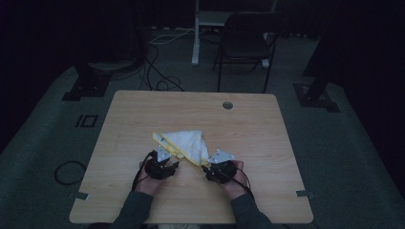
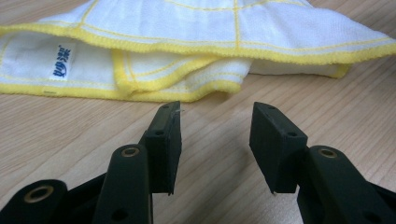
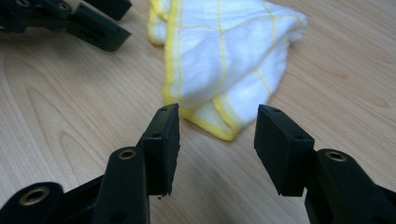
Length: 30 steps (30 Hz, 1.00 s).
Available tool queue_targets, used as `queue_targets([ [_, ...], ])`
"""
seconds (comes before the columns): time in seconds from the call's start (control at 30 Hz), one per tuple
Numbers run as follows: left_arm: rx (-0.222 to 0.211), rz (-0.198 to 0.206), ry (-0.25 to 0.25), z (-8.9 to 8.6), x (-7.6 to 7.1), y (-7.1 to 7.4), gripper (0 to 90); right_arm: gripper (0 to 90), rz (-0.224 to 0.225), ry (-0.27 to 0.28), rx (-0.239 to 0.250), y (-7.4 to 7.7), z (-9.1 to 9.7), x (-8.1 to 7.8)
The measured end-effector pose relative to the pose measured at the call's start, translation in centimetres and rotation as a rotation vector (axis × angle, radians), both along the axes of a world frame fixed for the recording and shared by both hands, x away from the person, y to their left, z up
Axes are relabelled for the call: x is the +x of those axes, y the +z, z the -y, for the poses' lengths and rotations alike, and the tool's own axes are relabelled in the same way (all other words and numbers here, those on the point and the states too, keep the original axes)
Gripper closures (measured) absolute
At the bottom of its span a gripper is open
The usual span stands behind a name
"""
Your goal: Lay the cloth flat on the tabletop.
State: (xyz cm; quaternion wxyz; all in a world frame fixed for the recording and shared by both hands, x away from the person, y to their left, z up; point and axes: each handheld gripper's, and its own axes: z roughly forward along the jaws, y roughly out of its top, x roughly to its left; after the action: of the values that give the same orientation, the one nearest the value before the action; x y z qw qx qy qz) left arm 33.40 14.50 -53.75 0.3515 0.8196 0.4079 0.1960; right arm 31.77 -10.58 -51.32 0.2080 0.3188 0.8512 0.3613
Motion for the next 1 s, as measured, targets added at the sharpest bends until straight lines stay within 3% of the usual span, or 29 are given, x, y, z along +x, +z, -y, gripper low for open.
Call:
queue_targets([
  [0.3,0.013,-0.004,-0.004,0.5,0.4,-0.3,54.0,52.6,-0.003,0.041,-0.031,-0.6,-1.5,0.0],
  [0.63,0.026,0.008,-0.013,1.3,0.7,-0.3,57.1,67.0,-0.033,0.047,-0.063,-1.3,-2.4,0.9],
  [0.83,0.040,0.020,-0.015,1.9,1.1,-0.2,59.7,86.2,-0.028,0.058,-0.074,-1.0,-2.5,1.2],
  [1.0,0.061,0.032,0.000,2.4,1.4,-0.3,66.8,87.9,-0.024,0.055,-0.069,-0.6,-2.2,1.6],
])
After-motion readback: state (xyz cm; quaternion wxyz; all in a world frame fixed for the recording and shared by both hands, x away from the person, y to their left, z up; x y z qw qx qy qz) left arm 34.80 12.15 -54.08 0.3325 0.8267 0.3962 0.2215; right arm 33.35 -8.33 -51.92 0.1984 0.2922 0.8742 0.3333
